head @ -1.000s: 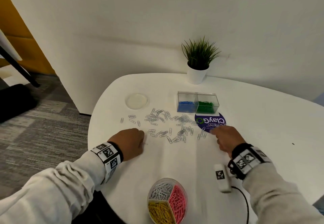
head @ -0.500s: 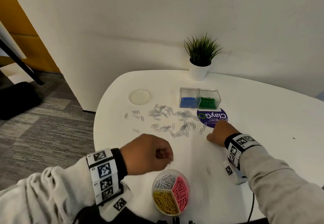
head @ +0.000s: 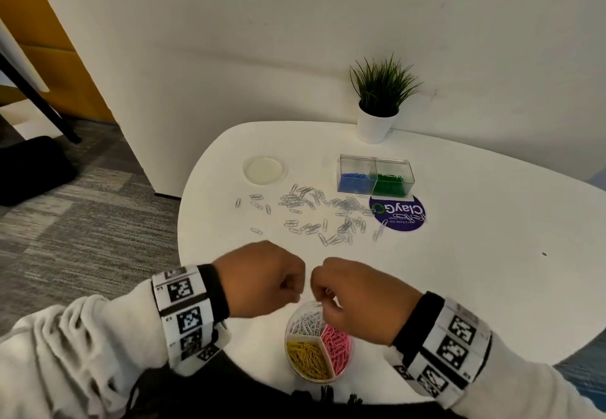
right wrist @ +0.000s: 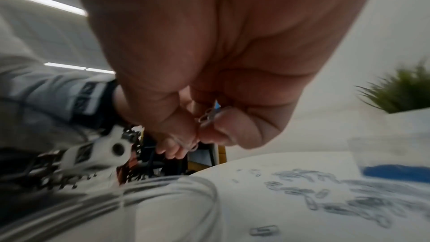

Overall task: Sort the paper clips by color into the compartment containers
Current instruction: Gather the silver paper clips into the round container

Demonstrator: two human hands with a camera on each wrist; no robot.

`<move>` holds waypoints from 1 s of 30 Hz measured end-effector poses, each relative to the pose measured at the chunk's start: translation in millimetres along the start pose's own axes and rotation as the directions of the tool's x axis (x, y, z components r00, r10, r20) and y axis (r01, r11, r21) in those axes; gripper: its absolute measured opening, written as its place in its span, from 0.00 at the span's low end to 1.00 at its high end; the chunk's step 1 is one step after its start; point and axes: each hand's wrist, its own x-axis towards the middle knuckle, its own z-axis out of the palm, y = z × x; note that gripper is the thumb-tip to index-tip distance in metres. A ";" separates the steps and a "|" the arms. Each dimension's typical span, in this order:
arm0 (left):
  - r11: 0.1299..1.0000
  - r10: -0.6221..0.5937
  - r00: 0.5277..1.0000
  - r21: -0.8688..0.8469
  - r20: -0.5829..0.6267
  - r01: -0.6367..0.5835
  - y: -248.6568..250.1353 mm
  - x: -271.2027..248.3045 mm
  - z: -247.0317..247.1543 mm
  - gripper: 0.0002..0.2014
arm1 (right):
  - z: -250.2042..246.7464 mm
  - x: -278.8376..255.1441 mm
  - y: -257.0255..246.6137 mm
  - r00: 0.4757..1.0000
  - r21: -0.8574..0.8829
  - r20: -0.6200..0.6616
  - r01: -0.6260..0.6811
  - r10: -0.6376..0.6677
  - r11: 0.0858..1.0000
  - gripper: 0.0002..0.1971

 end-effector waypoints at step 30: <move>0.902 -0.041 0.997 0.432 0.058 0.012 -21.5 71.5 53.2 0.10 | 23.9 -24.2 71.5 0.890 -0.216 0.087 -0.423 0.448 0.880 0.05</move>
